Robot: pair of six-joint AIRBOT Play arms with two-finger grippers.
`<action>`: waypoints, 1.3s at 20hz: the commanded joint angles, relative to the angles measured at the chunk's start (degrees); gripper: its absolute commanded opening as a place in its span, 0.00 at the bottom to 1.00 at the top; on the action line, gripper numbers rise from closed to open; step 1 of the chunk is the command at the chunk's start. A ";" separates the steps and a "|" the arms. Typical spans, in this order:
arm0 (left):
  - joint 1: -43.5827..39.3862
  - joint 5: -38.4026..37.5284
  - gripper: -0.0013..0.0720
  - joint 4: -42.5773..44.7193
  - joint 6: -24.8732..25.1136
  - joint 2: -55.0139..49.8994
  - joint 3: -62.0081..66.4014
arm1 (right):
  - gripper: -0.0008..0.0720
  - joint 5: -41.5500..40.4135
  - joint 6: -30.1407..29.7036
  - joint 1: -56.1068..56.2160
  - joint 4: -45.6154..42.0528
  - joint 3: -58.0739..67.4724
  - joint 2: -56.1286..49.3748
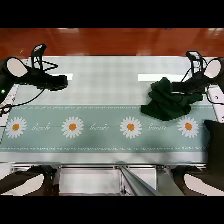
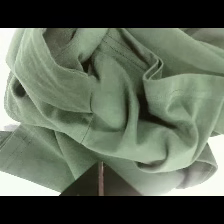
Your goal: Fold the shirts.
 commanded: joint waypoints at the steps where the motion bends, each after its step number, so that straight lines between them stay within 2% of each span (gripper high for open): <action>1: 0.07 0.02 0.04 0.02 0.07 -0.04 0.04 | 0.04 0.02 0.00 0.02 0.02 0.04 -0.02; 19: 0.07 0.00 0.04 0.00 0.07 -0.04 0.04 | 0.04 -0.02 0.00 0.02 0.02 0.04 -0.02; 26: 0.07 0.28 0.04 0.02 0.07 -0.04 0.04 | 0.04 -8.15 0.04 0.07 0.66 0.04 -0.02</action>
